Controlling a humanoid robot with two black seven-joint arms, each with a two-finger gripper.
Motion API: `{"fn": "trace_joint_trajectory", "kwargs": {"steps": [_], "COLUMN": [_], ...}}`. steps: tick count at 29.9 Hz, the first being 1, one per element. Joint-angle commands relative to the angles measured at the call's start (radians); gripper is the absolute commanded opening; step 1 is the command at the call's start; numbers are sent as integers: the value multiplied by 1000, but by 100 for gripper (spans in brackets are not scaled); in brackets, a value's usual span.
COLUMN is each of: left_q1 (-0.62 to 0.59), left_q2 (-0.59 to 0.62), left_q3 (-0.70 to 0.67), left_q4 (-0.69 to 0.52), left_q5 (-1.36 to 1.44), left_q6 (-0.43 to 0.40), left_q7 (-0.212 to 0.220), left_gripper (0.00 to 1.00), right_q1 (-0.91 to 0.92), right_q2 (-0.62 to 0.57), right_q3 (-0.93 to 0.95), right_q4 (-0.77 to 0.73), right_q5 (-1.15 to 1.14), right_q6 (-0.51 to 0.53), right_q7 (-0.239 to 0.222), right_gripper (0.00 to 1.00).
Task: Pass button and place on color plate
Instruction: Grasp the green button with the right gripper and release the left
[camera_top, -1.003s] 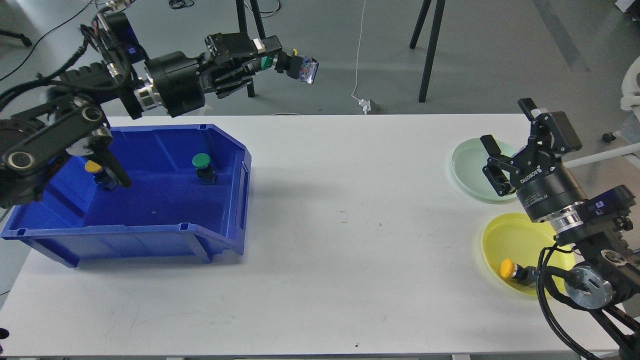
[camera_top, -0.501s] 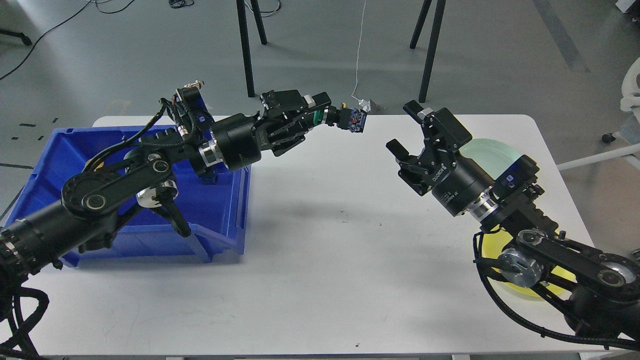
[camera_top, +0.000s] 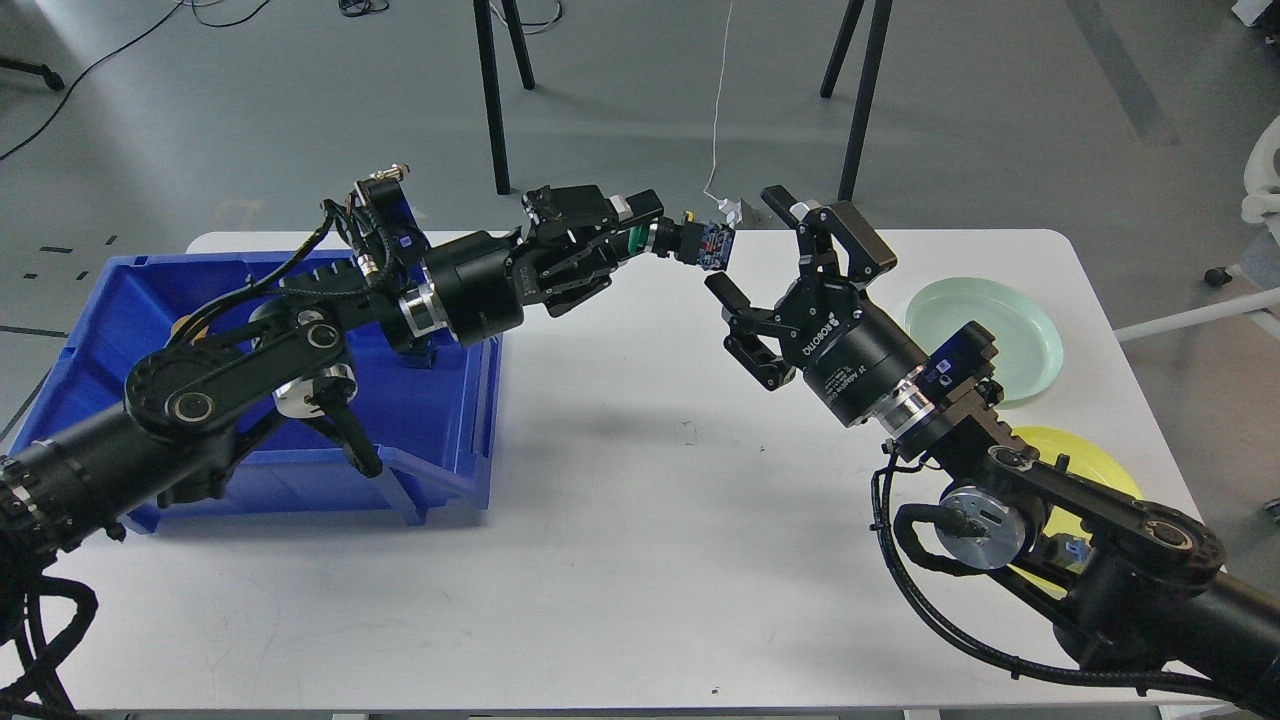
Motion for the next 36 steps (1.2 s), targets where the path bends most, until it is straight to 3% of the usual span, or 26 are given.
{"fn": "trace_joint_trajectory", "kwargs": {"steps": [1,15,24,36], "left_q1": [0,0,2,2], "left_q2": [0,0,2,2], "left_q3": [3,0,-2,0], "left_q4": [-1,-1,-1,-1], "left_q5": [4,15,15,15], "left_q6": [0,0,0,0], "left_q7": [0,0,0,0], "left_gripper": [19,19,19,19], "right_q1": [2,32,32,31], "right_q2": [7,102,102,99], "right_q3": [-2,-14,-15,-15], "right_q4": [-22,-76,-72,-67], "right_q5": [10,11,5,1], "right_q6": [1,-1,-2,-9], "right_q7": [-29,-51,-49,-51], "right_gripper": [97,92,51,13]}}
